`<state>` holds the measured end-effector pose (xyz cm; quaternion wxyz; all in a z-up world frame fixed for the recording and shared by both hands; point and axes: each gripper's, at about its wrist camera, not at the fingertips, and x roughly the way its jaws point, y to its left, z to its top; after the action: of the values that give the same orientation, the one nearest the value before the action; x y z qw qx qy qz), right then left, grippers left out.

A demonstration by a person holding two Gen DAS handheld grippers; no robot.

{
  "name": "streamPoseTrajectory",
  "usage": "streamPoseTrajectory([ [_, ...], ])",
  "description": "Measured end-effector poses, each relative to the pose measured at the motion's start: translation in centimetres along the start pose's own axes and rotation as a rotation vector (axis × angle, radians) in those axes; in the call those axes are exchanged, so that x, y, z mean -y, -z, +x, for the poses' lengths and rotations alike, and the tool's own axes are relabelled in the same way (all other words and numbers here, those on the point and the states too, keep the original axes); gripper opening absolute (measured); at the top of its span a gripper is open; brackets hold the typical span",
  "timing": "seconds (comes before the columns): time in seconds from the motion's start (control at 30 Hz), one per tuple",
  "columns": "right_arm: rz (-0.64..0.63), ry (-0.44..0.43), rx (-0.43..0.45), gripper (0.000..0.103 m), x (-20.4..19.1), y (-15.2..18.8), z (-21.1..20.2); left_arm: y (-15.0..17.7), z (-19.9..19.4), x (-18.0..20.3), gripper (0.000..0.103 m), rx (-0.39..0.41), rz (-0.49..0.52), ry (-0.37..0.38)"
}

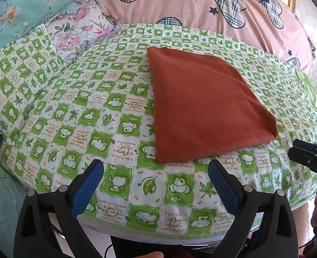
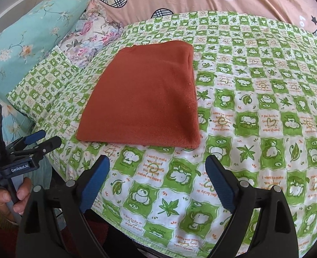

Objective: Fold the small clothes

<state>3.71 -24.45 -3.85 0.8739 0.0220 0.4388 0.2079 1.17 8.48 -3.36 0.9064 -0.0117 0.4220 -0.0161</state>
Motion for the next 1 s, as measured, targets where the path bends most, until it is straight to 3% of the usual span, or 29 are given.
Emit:
streamPoseTrajectory([
  [0.17,-0.018,-0.009,-0.004,0.093,-0.4,-0.5,0.4,-0.6,0.2,0.2,0.102,0.006,0.008,-0.020],
  [1.0,-0.063,-0.018,-0.013,0.097,-1.5,-4.0,2.6,-3.4,1.5,1.3,0.102,0.016,0.065,-0.113],
])
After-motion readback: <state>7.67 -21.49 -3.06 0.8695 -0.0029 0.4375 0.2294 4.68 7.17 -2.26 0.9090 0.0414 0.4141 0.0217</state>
